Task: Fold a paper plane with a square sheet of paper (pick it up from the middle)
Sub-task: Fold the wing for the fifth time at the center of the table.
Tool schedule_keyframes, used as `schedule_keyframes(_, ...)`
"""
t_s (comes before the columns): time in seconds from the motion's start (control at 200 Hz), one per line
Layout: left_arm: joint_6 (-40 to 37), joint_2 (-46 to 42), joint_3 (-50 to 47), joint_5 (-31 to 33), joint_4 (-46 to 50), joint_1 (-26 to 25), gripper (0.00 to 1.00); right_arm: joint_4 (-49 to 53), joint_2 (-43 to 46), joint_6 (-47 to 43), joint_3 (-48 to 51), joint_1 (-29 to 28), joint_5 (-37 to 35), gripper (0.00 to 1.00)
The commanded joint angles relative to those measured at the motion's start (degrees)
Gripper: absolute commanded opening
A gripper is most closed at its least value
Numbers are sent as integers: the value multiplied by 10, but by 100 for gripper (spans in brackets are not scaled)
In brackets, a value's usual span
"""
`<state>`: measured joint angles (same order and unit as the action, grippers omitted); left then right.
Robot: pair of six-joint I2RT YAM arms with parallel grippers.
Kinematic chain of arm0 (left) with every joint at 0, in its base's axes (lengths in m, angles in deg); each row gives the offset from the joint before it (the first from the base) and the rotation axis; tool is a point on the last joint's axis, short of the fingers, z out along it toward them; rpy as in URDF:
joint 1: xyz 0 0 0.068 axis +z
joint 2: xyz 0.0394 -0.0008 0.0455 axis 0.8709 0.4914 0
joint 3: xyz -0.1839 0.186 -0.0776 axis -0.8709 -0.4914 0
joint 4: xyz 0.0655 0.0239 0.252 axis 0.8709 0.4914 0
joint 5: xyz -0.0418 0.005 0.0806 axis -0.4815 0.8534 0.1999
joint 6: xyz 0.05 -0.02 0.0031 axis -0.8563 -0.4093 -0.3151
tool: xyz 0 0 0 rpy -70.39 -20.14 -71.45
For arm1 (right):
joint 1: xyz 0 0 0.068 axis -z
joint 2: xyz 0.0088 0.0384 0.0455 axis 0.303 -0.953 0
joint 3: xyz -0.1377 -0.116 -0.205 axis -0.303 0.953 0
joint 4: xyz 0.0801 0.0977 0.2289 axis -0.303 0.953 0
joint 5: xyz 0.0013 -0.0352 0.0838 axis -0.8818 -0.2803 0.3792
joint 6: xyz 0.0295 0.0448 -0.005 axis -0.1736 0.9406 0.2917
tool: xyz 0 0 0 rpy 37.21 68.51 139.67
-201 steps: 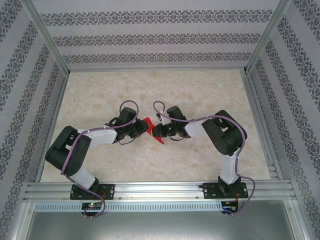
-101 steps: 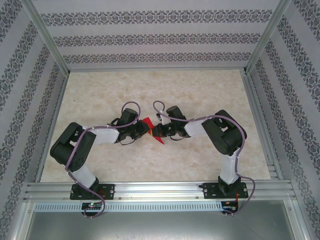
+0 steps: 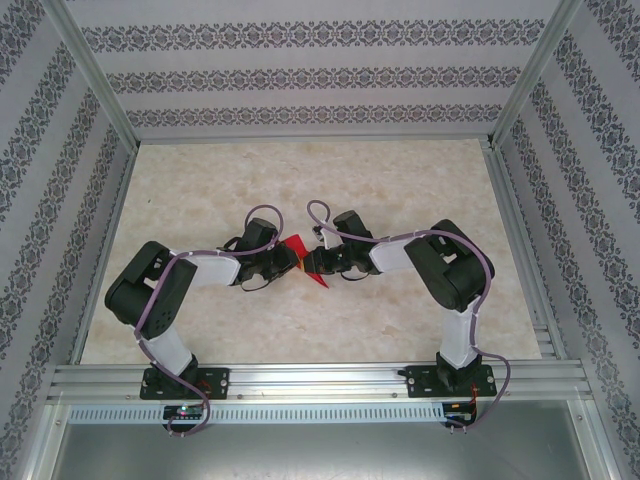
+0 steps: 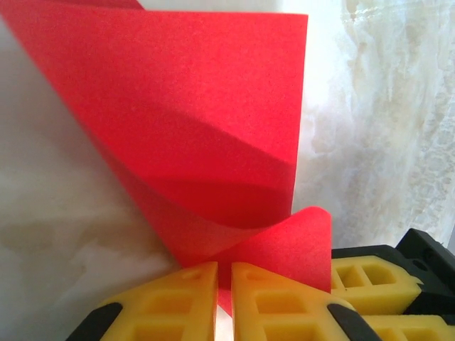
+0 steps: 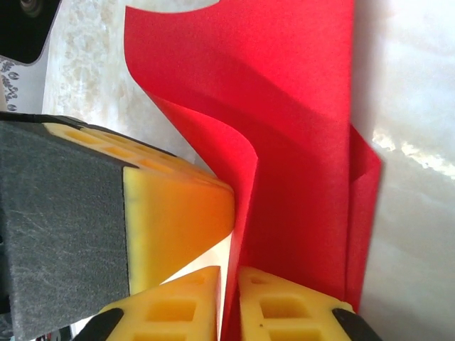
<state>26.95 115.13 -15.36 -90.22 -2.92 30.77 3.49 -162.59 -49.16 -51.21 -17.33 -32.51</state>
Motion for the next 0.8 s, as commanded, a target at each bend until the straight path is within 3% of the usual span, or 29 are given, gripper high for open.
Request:
schedule_keyframes(0.0,-16,11,14,8,-8,-4,15,28,20,11,-6,6,10,15)
schedule_keyframes(0.255,-20,5,17,3,-6,-4,14,77,49,-2,-4,7,-6,16)
schedule_keyframes(0.42,-25,-6,19,-13,-21,-4,16,76,40,0,4,8,-13,9)
schedule_keyframes(0.794,-42,-30,12,-30,-52,-4,22,-63,38,91,57,37,10,3)
